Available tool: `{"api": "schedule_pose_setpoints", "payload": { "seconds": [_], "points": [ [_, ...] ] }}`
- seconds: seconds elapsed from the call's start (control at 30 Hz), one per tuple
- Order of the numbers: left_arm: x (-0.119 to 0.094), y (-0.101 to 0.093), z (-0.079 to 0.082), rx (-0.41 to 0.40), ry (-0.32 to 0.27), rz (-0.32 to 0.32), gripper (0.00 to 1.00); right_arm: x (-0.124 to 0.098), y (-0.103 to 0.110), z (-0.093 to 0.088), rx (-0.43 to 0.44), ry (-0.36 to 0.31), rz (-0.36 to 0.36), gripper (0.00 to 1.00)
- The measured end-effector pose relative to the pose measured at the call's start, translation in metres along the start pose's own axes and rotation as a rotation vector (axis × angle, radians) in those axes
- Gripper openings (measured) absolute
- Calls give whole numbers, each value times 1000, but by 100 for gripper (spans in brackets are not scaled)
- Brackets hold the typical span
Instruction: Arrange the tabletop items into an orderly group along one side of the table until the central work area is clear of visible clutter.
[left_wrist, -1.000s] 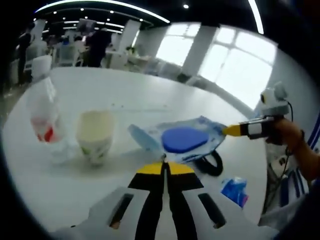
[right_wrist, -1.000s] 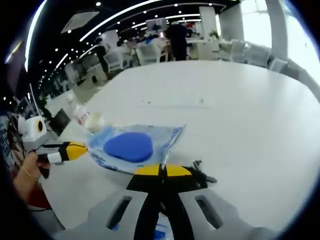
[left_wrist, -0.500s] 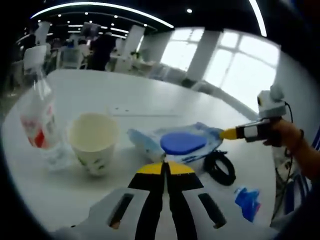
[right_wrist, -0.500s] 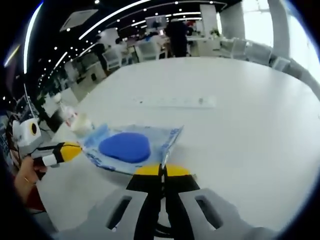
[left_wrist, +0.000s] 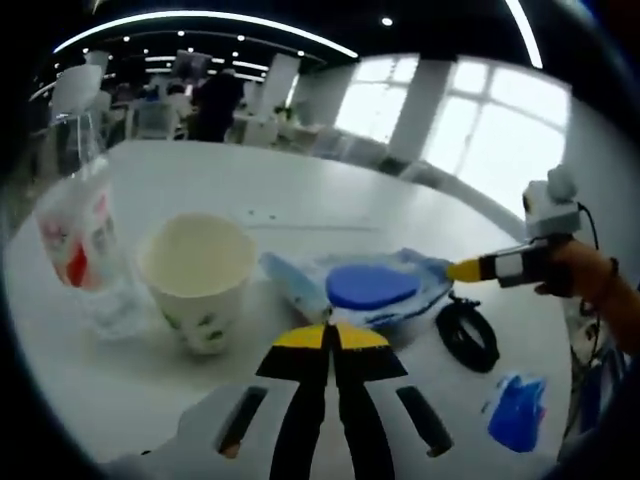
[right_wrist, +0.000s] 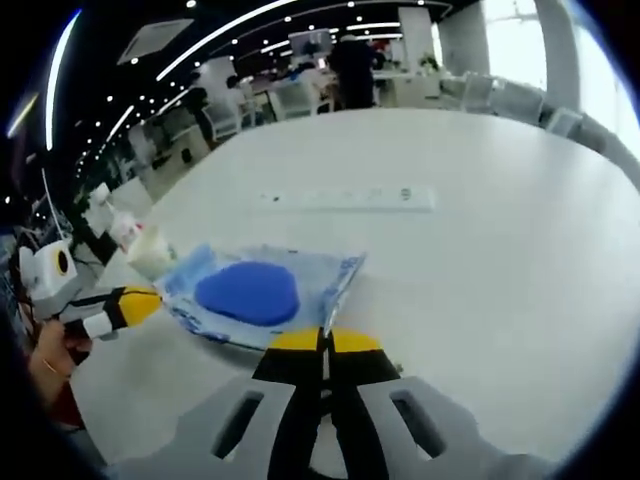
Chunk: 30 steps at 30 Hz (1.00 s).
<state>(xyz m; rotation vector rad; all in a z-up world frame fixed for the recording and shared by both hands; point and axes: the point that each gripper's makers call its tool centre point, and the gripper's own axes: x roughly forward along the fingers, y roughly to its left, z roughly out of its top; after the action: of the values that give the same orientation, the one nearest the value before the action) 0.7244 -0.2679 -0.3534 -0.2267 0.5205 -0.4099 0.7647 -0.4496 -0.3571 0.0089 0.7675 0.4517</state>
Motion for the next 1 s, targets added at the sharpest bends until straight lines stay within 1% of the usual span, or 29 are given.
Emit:
{"api": "schedule_pose_setpoints", "payload": {
  "seconds": [0.13,0.2,0.27,0.33,0.37,0.57,0.67,0.73,0.87,1.0],
  "points": [
    [3,-1,-9,-18,16,5,0,4,-2,-6,-3,4,-12,1],
    [5,1,-16,-18,28,15,0,9,-3,-12,3,15,-13,1],
    [7,2,-19,-25,35,17,0,11,-4,-15,5,23,-18,1],
    [8,3,-22,-55,40,7,0,14,-6,-18,-33,36,-29,1],
    [9,2,-23,-67,40,-3,0,15,-7,-17,-34,35,-37,1],
    [12,6,-28,-64,52,15,0,20,-5,-17,-81,45,-44,1],
    [13,10,-28,-64,52,32,0,21,-5,-22,-70,62,-39,2],
    [14,12,-27,-70,47,42,0,21,-5,-25,-35,72,-38,2],
    [15,12,-29,-76,47,45,0,22,-6,-23,-62,67,-41,3],
    [15,13,-30,-78,45,47,0,23,-6,-26,-57,78,-47,4]
  ]
}}
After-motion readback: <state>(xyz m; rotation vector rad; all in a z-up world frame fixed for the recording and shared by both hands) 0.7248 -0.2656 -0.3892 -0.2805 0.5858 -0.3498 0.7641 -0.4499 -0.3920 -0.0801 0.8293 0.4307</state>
